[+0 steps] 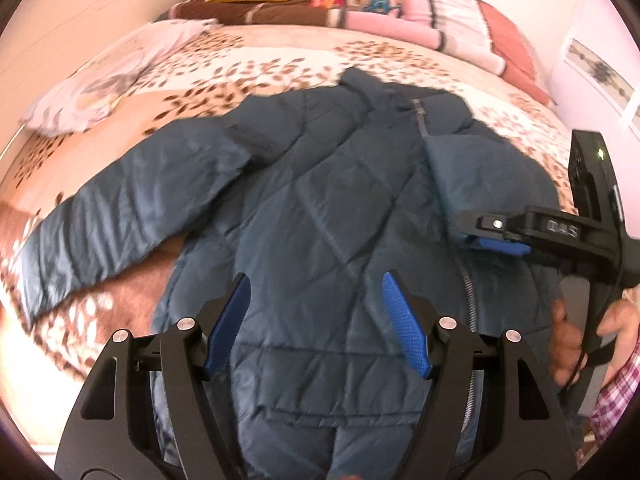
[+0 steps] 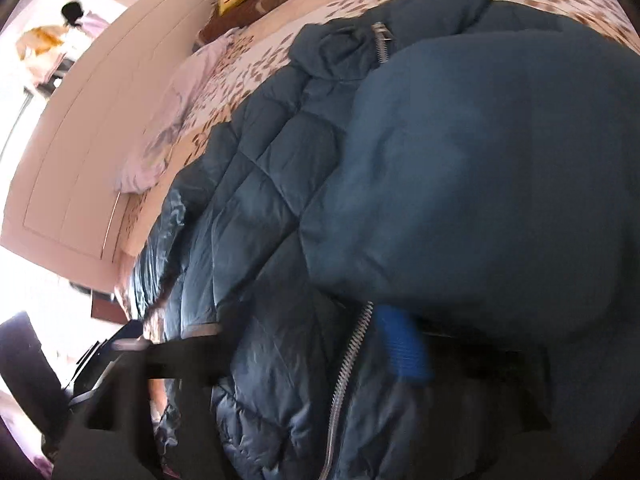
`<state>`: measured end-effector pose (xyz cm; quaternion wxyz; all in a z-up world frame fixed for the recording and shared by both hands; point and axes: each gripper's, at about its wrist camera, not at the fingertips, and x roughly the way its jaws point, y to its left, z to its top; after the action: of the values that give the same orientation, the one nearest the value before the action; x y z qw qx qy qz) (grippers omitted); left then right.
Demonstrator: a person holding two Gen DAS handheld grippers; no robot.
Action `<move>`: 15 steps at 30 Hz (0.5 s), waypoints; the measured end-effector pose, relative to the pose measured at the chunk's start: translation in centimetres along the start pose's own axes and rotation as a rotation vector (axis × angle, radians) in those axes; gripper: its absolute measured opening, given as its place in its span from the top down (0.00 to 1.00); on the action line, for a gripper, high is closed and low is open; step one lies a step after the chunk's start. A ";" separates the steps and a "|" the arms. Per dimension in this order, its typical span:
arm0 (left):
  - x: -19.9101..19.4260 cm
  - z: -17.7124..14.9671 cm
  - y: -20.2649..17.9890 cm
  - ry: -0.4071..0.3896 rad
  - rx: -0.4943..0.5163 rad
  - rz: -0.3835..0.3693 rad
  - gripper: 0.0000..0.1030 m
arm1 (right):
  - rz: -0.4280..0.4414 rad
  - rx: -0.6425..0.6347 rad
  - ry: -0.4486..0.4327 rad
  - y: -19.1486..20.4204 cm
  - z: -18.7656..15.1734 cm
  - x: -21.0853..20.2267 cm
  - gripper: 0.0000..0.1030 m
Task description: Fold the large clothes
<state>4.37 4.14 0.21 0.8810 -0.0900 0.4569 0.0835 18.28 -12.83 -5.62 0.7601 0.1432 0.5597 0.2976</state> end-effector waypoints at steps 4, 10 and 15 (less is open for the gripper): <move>0.0 1.3 -2.8 -0.039 0.120 -0.078 0.34 | 0.026 0.046 -0.047 -1.2 -1.6 -3.1 0.21; 0.4 3.0 -9.4 -0.097 0.355 -0.188 0.34 | -0.064 0.117 -0.145 -4.3 -5.1 -8.3 0.21; 1.8 3.0 -16.4 -0.160 0.653 -0.164 0.34 | -0.072 0.187 -0.183 -7.3 -7.2 -11.1 0.21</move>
<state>11.52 -10.97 1.81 0.9001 0.1672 0.3804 -0.1312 11.48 -26.14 -3.56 0.8014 0.2198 0.5181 0.2024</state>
